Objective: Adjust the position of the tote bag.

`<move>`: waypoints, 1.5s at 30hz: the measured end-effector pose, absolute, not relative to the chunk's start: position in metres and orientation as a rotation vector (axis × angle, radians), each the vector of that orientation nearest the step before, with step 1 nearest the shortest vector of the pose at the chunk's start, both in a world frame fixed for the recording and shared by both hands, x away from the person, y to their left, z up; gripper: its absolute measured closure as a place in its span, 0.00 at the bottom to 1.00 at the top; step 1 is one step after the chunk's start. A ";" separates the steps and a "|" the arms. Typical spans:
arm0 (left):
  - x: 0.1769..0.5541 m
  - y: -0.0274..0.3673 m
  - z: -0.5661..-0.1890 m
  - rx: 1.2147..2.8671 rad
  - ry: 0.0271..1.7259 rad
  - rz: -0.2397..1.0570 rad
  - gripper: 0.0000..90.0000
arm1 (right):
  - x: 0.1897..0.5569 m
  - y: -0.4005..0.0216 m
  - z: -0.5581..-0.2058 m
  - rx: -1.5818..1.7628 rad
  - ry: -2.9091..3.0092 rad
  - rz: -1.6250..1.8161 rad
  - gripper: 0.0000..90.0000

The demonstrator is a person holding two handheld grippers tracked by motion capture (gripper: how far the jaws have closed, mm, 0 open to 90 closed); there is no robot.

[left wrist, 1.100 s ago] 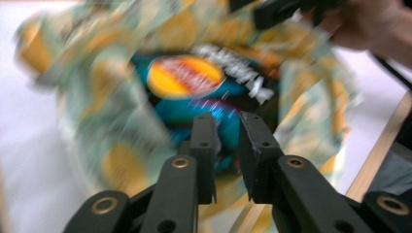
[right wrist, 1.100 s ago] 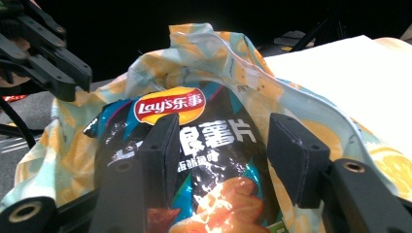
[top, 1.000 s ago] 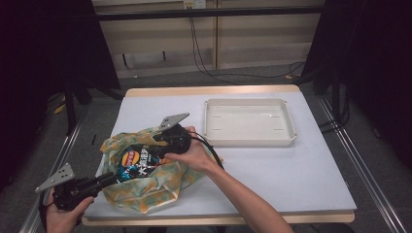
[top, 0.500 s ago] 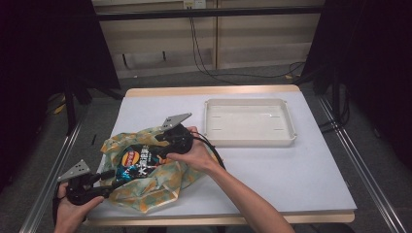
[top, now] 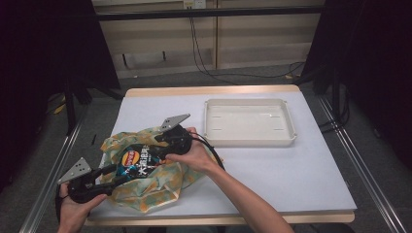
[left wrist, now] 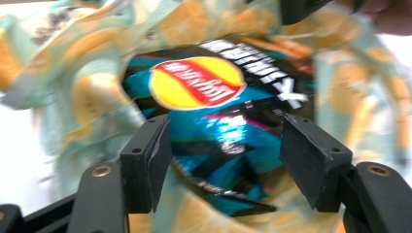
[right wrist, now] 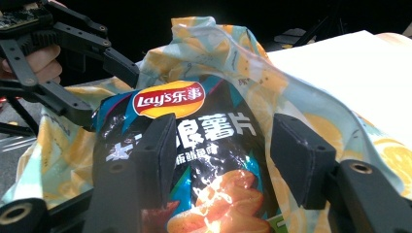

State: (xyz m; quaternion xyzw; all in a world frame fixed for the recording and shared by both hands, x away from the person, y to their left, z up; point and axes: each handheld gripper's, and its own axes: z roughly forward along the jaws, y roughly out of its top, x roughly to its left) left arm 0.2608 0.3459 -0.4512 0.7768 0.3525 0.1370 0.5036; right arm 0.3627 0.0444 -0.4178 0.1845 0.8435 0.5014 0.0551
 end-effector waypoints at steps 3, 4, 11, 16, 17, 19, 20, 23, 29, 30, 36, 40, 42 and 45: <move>0.264 0.342 -0.453 1.887 0.830 0.313 0.40 | 0.363 0.044 -0.418 0.569 2.561 1.527 0.46; 0.265 0.340 -0.454 1.902 0.851 0.332 0.37 | 0.363 0.044 -0.418 0.570 2.561 1.529 0.45; 0.271 0.342 -0.459 1.909 0.891 0.342 0.25 | 0.363 0.045 -0.420 0.563 2.573 1.526 0.44; 0.272 0.346 -0.469 1.939 0.913 0.275 0.18 | 0.363 0.045 -0.419 0.562 2.570 1.525 0.44; 0.272 0.346 -0.471 1.949 0.901 0.256 0.20 | 0.363 0.045 -0.420 0.563 2.571 1.524 0.44; 0.270 0.343 -0.471 1.941 0.899 0.253 0.25 | 0.363 0.046 -0.421 0.567 2.573 1.524 0.44; 0.270 0.342 -0.470 1.944 0.898 0.254 0.25 | 0.363 0.046 -0.421 0.567 2.573 1.524 0.44; 0.273 0.343 -0.469 1.918 0.910 0.225 0.25 | 0.364 0.047 -0.422 0.566 2.579 1.519 0.44; 0.283 0.345 -0.466 1.840 0.931 0.159 0.25 | 0.364 0.047 -0.422 0.569 2.578 1.519 0.44; 0.283 0.345 -0.465 1.830 0.928 0.163 0.27 | 0.364 0.046 -0.422 0.573 2.580 1.519 0.44; 0.282 0.339 -0.460 1.843 0.879 0.150 0.59 | 0.366 0.040 -0.425 0.589 2.578 1.516 0.44; 0.282 0.332 -0.458 1.881 0.862 0.180 0.84 | 0.365 0.039 -0.427 0.589 2.577 1.520 0.44; 0.281 0.331 -0.456 1.882 0.837 0.168 0.94 | 0.365 0.039 -0.426 0.590 2.576 1.521 0.44; 0.281 0.330 -0.450 1.855 0.853 0.166 0.99 | 0.365 0.036 -0.423 0.592 2.565 1.539 0.44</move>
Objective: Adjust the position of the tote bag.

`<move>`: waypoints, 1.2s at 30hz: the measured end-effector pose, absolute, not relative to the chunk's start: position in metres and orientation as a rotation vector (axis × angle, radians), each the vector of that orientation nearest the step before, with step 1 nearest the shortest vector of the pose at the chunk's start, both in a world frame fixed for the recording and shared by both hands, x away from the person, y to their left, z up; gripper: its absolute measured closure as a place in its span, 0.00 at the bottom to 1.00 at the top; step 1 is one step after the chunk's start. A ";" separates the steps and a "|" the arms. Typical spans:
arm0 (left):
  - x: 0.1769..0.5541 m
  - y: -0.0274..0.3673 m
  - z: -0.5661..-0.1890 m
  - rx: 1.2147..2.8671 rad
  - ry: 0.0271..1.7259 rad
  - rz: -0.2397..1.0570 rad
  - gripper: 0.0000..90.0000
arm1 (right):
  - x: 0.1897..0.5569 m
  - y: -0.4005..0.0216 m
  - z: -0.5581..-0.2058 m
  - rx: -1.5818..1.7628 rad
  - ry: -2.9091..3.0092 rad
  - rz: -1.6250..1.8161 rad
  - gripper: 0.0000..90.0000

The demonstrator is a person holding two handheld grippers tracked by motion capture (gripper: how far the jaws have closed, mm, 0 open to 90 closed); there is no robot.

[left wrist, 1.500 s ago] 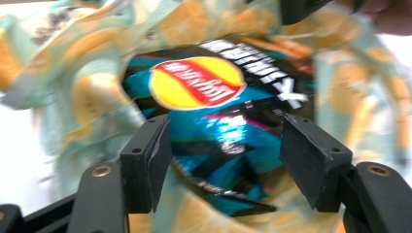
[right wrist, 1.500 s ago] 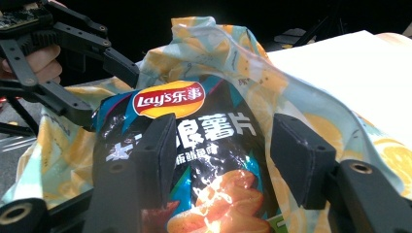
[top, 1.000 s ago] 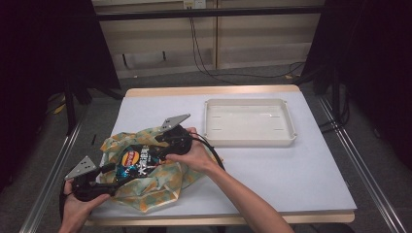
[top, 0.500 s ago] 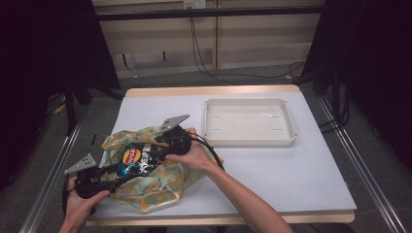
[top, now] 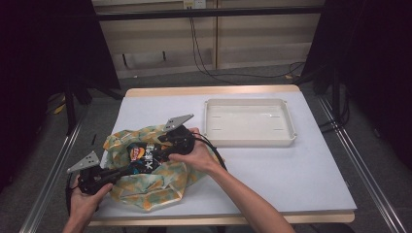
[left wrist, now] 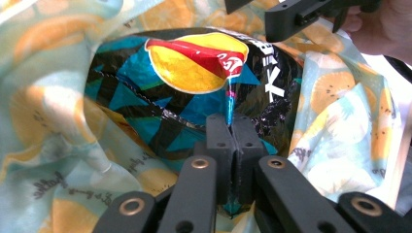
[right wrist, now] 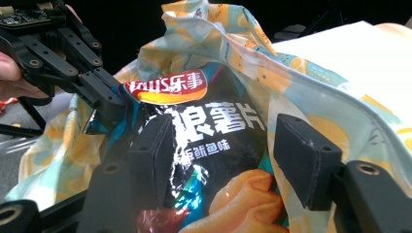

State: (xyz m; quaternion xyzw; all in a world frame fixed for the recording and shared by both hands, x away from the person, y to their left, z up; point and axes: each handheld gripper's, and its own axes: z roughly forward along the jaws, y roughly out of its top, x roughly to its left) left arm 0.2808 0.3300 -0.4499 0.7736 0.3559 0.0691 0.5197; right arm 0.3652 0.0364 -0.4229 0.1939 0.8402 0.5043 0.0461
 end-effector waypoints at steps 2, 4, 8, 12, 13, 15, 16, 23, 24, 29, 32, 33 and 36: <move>0.280 0.331 -0.444 1.833 0.857 0.157 0.99 | 0.365 0.035 -0.419 0.587 2.558 1.544 0.44; 0.279 0.331 -0.438 1.817 0.854 0.148 0.99 | 0.364 0.032 -0.412 0.583 2.537 1.564 0.44; 0.277 0.326 -0.427 1.808 0.837 0.161 1.00 | 0.366 0.029 -0.403 0.584 2.512 1.589 0.43; 0.276 0.323 -0.421 1.804 0.812 0.152 1.00 | 0.372 0.025 -0.384 0.588 2.453 1.633 0.42; 0.276 0.321 -0.421 1.801 0.812 0.149 1.00 | 0.372 0.025 -0.384 0.588 2.453 1.633 0.42; 0.275 0.320 -0.419 1.805 0.798 0.148 1.00 | 0.376 0.026 -0.377 0.580 2.438 1.627 0.41; 0.275 0.319 -0.419 1.804 0.791 0.146 1.00 | 0.377 0.027 -0.375 0.578 2.436 1.615 0.41; 0.275 0.316 -0.416 1.801 0.773 0.140 1.00 | 0.394 0.048 -0.377 0.584 2.493 1.580 0.40; 0.274 0.315 -0.415 1.806 0.770 0.143 1.00 | 0.397 0.052 -0.379 0.580 2.512 1.579 0.40; 0.275 0.314 -0.414 1.806 0.764 0.136 1.00 | 0.407 0.075 -0.384 0.555 2.580 1.569 0.45; 0.276 0.312 -0.412 1.811 0.752 0.143 1.00 | 0.409 0.086 -0.385 0.555 2.613 1.573 0.51; 0.275 0.311 -0.412 1.812 0.750 0.140 1.00 | 0.408 0.089 -0.385 0.560 2.619 1.576 0.53; 0.272 0.307 -0.409 1.829 0.731 0.146 1.00 | 0.406 0.102 -0.386 0.538 2.650 1.553 0.58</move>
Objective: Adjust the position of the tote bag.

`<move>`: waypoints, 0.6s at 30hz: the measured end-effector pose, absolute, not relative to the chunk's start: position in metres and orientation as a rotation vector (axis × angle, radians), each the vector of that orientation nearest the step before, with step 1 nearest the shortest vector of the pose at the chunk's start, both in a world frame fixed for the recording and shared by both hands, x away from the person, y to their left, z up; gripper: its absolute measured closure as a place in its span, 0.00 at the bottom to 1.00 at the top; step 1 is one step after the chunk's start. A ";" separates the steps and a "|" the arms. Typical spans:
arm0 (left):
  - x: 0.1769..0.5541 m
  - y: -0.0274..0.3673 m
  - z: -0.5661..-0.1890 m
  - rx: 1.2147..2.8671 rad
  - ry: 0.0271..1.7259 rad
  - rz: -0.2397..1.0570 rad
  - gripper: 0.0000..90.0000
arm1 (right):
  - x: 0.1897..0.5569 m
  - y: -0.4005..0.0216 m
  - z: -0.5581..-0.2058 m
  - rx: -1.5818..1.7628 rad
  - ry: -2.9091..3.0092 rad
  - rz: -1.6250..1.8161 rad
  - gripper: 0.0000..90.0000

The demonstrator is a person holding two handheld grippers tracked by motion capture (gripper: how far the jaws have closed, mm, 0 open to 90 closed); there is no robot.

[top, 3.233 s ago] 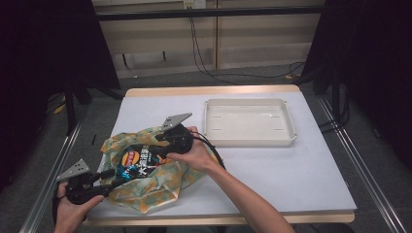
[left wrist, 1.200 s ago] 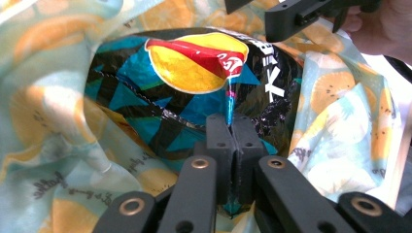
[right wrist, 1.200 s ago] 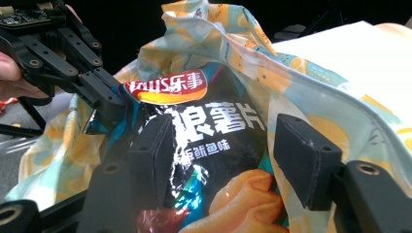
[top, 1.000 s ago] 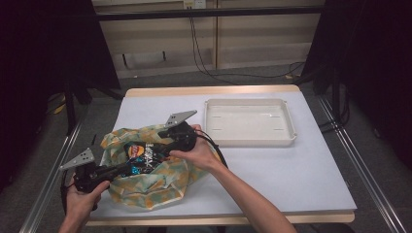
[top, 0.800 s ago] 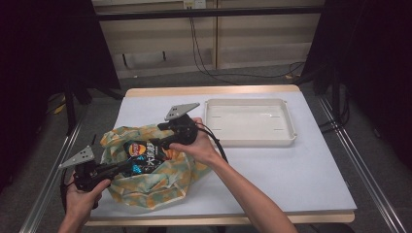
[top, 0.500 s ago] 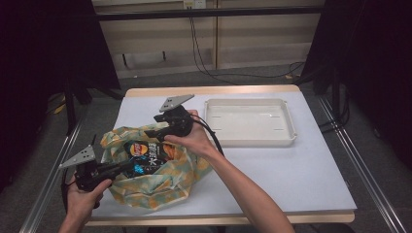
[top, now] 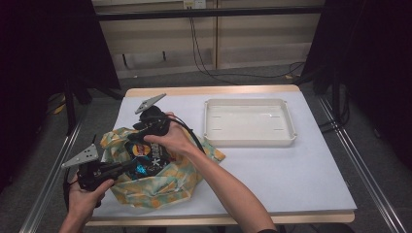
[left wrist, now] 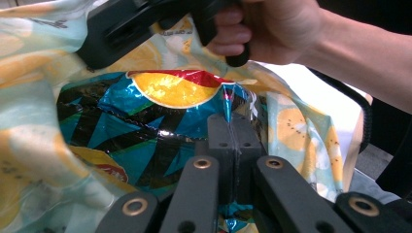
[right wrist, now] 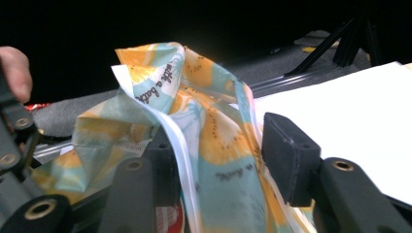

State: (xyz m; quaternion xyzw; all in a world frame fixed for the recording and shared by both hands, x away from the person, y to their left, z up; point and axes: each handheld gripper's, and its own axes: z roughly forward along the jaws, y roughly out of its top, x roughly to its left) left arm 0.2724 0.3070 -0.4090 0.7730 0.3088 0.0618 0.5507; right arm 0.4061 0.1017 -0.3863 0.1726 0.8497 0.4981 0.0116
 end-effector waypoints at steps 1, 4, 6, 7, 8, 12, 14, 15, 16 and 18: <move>0.272 0.307 -0.409 1.829 0.731 0.146 1.00 | 0.406 0.102 -0.386 0.538 2.650 1.553 0.58; 0.270 0.304 -0.406 1.834 0.715 0.147 1.00 | 0.406 0.110 -0.388 0.528 2.670 1.537 0.62; 0.269 0.303 -0.405 1.832 0.710 0.147 1.00 | 0.405 0.116 -0.387 0.526 2.671 1.501 0.71; 0.269 0.302 -0.405 1.836 0.704 0.147 1.00 | 0.405 0.116 -0.387 0.526 2.671 1.501 0.71; 0.269 0.302 -0.405 1.837 0.701 0.144 1.00 | 0.406 0.118 -0.387 0.522 2.682 1.502 0.74; 0.267 0.300 -0.403 1.829 0.694 0.149 1.00 | 0.409 0.128 -0.385 0.505 2.702 1.474 0.89; 0.265 0.299 -0.402 1.830 0.687 0.145 1.00 | 0.412 0.131 -0.387 0.528 2.703 1.472 0.96; 0.264 0.299 -0.401 1.838 0.684 0.153 1.00 | 0.414 0.132 -0.388 0.540 2.698 1.474 0.97; 0.263 0.298 -0.400 1.839 0.672 0.153 1.00 | 0.416 0.133 -0.389 0.553 2.696 1.465 0.98; 0.262 0.298 -0.398 1.842 0.658 0.157 1.00 | 0.420 0.136 -0.392 0.562 2.698 1.455 0.99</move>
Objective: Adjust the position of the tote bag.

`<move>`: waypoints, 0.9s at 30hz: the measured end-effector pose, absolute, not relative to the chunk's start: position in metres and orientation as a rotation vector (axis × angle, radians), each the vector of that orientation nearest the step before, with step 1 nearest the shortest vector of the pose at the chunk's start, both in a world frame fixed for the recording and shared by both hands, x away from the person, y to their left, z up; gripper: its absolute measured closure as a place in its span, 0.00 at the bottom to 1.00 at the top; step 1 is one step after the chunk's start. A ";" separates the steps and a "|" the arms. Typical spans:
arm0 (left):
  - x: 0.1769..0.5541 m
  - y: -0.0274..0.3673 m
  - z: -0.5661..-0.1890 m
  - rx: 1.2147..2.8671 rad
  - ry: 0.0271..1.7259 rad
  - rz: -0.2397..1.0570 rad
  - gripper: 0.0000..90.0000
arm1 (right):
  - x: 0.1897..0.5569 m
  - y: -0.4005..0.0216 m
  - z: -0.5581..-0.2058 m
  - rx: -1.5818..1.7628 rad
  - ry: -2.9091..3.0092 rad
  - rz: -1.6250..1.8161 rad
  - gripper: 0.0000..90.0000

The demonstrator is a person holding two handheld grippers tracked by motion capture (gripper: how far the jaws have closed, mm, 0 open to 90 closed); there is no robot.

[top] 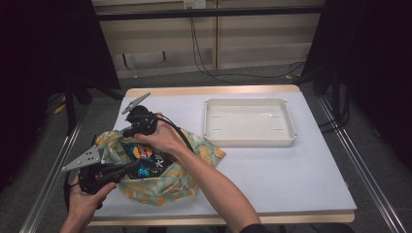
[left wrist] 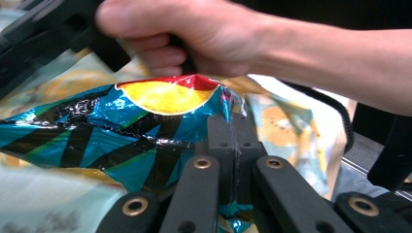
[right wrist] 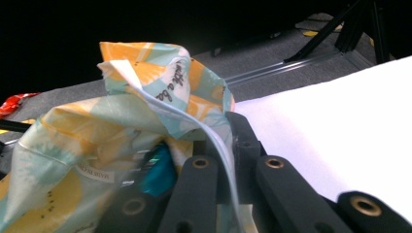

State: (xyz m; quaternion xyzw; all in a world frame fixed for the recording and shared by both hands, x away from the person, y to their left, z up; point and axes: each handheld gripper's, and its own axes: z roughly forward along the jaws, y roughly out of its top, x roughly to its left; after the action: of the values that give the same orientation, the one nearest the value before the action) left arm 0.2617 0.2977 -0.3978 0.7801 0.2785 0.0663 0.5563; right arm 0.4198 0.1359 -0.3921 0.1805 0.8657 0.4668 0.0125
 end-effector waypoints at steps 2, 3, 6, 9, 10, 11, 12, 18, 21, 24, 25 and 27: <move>0.260 0.297 -0.396 1.837 0.654 0.158 1.00 | 0.422 0.137 -0.394 0.580 2.699 1.447 0.99; 0.259 0.297 -0.396 1.833 0.656 0.159 1.00 | 0.423 0.137 -0.395 0.584 2.691 1.443 0.99; 0.258 0.298 -0.392 1.830 0.645 0.167 1.00 | 0.430 0.134 -0.398 0.650 2.662 1.428 0.99; 0.259 0.300 -0.389 1.821 0.647 0.179 1.00 | 0.432 0.132 -0.401 0.668 2.661 1.408 0.99; 0.260 0.302 -0.388 1.821 0.645 0.187 1.00 | 0.431 0.131 -0.401 0.673 2.664 1.416 0.97; 0.261 0.303 -0.387 1.815 0.654 0.189 1.00 | 0.429 0.131 -0.401 0.665 2.667 1.417 0.92; 0.262 0.305 -0.386 1.808 0.657 0.191 1.00 | 0.426 0.132 -0.400 0.633 2.680 1.398 0.83; 0.266 0.315 -0.380 1.773 0.692 0.213 1.00 | 0.423 0.122 -0.392 0.657 2.635 1.439 0.63; 0.268 0.319 -0.377 1.752 0.698 0.216 1.00 | 0.420 0.115 -0.385 0.644 2.609 1.447 0.58; 0.268 0.323 -0.373 1.745 0.699 0.236 1.00 | 0.417 0.108 -0.379 0.628 2.607 1.452 0.58; 0.267 0.323 -0.372 1.736 0.697 0.233 1.00 | 0.416 0.105 -0.376 0.632 2.590 1.463 0.58; 0.266 0.321 -0.369 1.746 0.693 0.246 1.00 | 0.417 0.102 -0.372 0.630 2.574 1.498 0.69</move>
State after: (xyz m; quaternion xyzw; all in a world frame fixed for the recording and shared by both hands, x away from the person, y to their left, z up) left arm 0.2660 0.3214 -0.3687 0.7482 0.2971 0.1054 0.5838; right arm 0.4172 0.1017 -0.3717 0.2068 0.8446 0.4915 0.0485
